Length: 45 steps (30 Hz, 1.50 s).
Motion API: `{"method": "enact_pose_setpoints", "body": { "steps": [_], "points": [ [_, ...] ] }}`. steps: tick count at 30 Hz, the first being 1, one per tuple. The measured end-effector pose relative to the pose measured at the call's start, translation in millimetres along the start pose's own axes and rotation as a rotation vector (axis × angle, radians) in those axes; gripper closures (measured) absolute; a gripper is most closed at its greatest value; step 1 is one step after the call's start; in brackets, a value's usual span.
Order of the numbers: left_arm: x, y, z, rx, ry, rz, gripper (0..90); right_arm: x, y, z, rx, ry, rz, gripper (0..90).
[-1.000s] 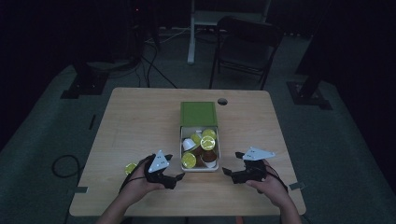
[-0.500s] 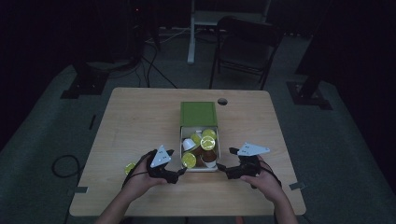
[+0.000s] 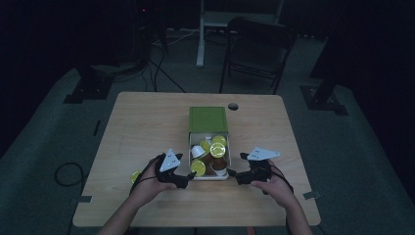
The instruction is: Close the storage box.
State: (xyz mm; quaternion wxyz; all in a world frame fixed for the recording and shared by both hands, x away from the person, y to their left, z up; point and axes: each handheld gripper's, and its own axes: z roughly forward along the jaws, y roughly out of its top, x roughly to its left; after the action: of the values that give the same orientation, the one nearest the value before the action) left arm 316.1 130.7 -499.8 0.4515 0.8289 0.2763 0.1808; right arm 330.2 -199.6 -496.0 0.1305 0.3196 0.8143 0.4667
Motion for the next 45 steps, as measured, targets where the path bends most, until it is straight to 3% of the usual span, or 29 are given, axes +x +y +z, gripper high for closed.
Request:
{"method": "enact_pose_setpoints", "body": {
  "steps": [14,45],
  "points": [
    [8.3,1.2,4.5,0.024,0.028,0.025,15.1,-7.1,-0.5,5.0,0.006,-0.017,0.015,12.4],
    [21.4,5.7,12.8,0.027,0.026,-0.006,15.0,-18.6,6.0,11.7,0.009,-0.035,0.018,11.8]
  ]
}}
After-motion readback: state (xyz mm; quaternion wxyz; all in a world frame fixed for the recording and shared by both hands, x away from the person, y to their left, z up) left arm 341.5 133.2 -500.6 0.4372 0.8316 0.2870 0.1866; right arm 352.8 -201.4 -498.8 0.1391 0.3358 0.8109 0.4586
